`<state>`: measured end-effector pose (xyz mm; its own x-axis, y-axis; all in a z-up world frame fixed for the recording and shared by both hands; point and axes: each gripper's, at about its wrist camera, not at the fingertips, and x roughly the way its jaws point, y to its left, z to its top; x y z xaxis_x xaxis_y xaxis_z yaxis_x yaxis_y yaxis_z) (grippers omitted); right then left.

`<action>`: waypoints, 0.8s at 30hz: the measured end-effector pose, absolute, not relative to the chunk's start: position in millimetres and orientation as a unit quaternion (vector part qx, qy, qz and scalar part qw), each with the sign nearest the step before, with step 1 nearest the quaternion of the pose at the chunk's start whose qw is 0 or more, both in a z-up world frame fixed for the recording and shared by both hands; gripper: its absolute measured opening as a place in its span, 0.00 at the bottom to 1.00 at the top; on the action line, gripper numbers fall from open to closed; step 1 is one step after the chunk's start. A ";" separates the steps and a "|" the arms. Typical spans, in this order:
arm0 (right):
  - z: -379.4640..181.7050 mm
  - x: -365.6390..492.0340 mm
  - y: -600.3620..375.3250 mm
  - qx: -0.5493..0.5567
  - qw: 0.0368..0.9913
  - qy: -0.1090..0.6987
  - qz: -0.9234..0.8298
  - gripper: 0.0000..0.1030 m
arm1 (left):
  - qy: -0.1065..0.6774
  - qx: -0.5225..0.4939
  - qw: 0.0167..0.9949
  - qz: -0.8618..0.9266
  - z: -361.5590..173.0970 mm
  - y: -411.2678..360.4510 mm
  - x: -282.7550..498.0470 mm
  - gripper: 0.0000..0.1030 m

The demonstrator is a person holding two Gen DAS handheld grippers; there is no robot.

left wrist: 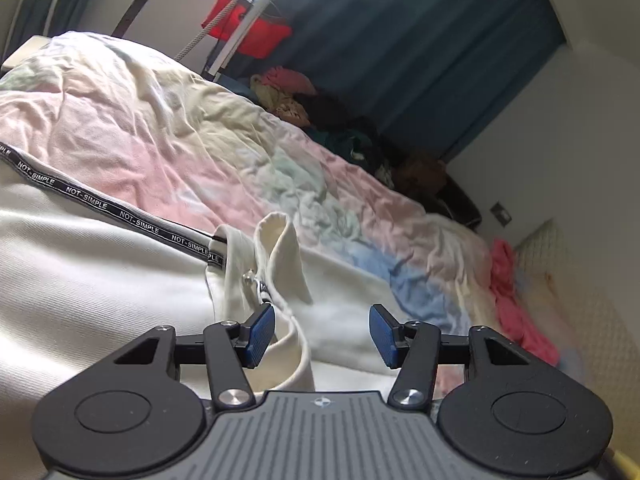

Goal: Fold clothes

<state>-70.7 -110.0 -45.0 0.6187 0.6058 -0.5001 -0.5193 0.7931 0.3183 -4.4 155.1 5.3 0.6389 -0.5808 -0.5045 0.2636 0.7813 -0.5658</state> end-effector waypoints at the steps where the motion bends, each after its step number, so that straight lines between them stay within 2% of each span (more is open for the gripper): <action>1: -39.0 -69.7 -118.5 0.090 0.898 0.299 0.308 0.73 | 0.352 -0.217 0.878 -0.241 2.4 151.3 -3.3 0.57; 5: -19.1 -64.9 -155.4 0.134 0.916 0.271 0.265 0.73 | 0.362 -0.190 0.877 -0.253 -10.6 136.9 7.5 0.61; 10: -18.4 -50.3 -194.2 0.182 0.927 0.259 0.201 0.74 | 0.389 -0.160 0.865 -0.273 -27.4 121.4 29.1 0.61; 15: -27.2 -36.8 -214.3 0.207 0.933 0.256 0.146 0.76 | 0.421 -0.136 0.854 -0.274 -37.9 114.8 41.7 0.57; 19: -34.2 -26.0 -230.4 0.226 0.935 0.254 0.102 0.76 | 0.428 -0.120 0.841 -0.308 -28.5 115.3 42.3 0.31; 20: -36.0 -23.3 -234.4 0.231 0.935 0.253 0.091 0.76 | 0.421 -0.128 0.840 -0.317 -23.5 116.7 40.7 0.20; 21: -37.4 -22.1 -236.2 0.234 0.935 0.252 0.085 0.76 | 0.418 -0.142 0.834 -0.329 -18.5 117.4 40.3 0.15; 24: -40.8 -20.6 -237.5 0.239 0.935 0.251 0.075 0.75 | 0.411 -0.201 0.818 -0.349 -6.6 122.2 39.1 0.11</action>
